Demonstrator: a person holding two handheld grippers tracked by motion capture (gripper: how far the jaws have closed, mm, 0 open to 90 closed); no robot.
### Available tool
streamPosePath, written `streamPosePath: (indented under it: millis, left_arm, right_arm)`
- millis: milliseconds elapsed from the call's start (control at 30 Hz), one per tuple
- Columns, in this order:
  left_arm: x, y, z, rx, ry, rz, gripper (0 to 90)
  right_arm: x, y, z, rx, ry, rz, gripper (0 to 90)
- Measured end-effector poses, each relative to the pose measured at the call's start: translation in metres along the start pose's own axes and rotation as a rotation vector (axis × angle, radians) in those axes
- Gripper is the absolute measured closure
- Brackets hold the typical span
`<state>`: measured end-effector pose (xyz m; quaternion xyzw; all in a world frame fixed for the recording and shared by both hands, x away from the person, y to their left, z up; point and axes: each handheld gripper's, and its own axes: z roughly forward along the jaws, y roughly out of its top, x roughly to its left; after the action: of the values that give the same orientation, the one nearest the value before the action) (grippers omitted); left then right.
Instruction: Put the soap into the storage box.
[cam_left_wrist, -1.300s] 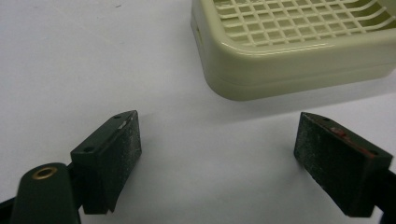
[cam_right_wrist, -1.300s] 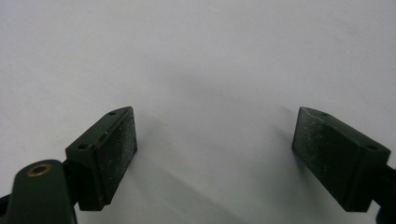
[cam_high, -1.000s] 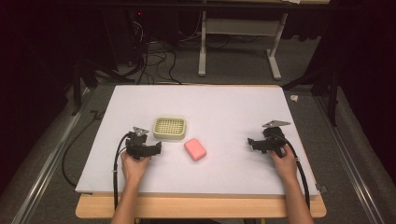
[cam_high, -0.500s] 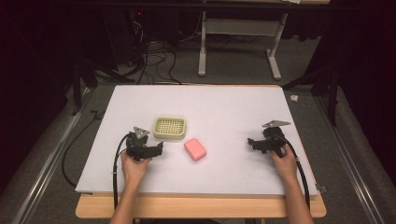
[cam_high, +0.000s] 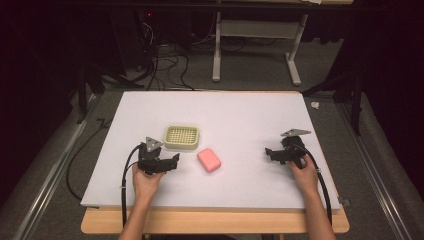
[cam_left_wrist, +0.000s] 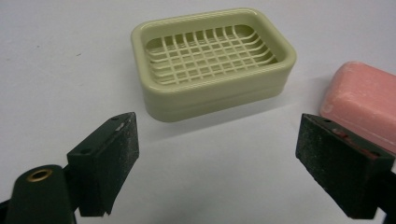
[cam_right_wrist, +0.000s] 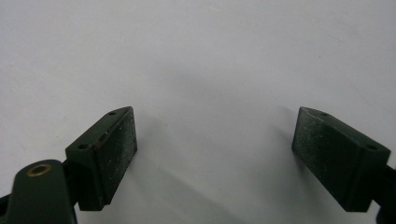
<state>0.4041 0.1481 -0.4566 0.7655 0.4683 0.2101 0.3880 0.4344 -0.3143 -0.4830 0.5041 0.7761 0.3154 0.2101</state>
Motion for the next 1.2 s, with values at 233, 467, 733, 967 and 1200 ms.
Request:
streamPosePath:
  millis: [233,467,733,967,1200]
  left_arm:
    - [-0.012,0.003,-0.003,0.000,-0.032,0.036,13.7]
    - [-0.029,0.007,-0.004,-0.007,-0.075,0.080,13.7]
    - [-0.045,0.010,-0.004,-0.022,-0.105,0.114,13.7]
    - [-0.060,0.014,-0.003,-0.031,-0.141,0.138,13.7]
    - [-0.069,0.015,0.005,-0.019,-0.170,0.149,13.1]
  right_arm:
    - [0.000,0.000,0.000,0.000,0.000,0.001,14.5]
    - [0.000,0.000,0.000,0.001,0.000,0.001,14.5]
    - [0.000,0.000,0.000,0.000,0.000,0.001,14.5]
    - [0.000,0.000,0.000,0.001,-0.001,0.001,14.5]
    - [0.000,0.000,0.000,0.001,-0.001,0.001,14.5]
